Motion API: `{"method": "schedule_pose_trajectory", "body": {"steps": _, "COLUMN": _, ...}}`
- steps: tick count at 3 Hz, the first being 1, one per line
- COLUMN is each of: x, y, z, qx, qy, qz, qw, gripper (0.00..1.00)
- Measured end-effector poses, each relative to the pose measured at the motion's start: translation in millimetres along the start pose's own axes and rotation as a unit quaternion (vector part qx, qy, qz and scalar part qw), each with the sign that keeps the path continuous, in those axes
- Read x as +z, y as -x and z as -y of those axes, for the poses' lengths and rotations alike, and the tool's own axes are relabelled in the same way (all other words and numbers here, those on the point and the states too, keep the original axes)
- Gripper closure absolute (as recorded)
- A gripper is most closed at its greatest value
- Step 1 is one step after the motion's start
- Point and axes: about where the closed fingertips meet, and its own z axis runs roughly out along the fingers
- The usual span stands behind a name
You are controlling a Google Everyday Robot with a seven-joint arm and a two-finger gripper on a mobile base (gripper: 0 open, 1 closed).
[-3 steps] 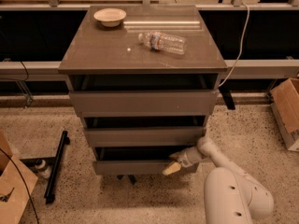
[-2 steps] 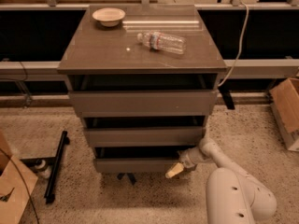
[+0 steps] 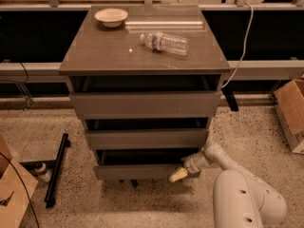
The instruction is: Open bottom drawer
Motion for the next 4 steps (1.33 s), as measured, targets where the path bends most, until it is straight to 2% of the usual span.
{"method": "schedule_pose_trajectory", "body": {"steps": 1, "x": -2.4, "y": 1.8, "z": -1.1, "qx": 0.000, "qy": 0.000, "qz": 0.000, "qw": 1.0000, "gripper": 0.42}}
{"method": "schedule_pose_trajectory", "body": {"steps": 2, "x": -2.6, "y": 0.3, "z": -2.0, "qx": 0.002, "qy": 0.000, "qz": -0.001, "qw": 1.0000, "gripper": 0.72}}
{"method": "schedule_pose_trajectory", "body": {"steps": 3, "x": -5.9, "y": -27.4, "z": -20.6, "qx": 0.043, "qy": 0.004, "qz": -0.023, "qw": 0.9988, "gripper": 0.96}}
{"method": "schedule_pose_trajectory", "body": {"steps": 4, "x": -9.3, "y": -24.8, "z": -22.2, "qx": 0.043, "qy": 0.004, "qz": -0.023, "qw": 0.9988, "gripper": 0.00}}
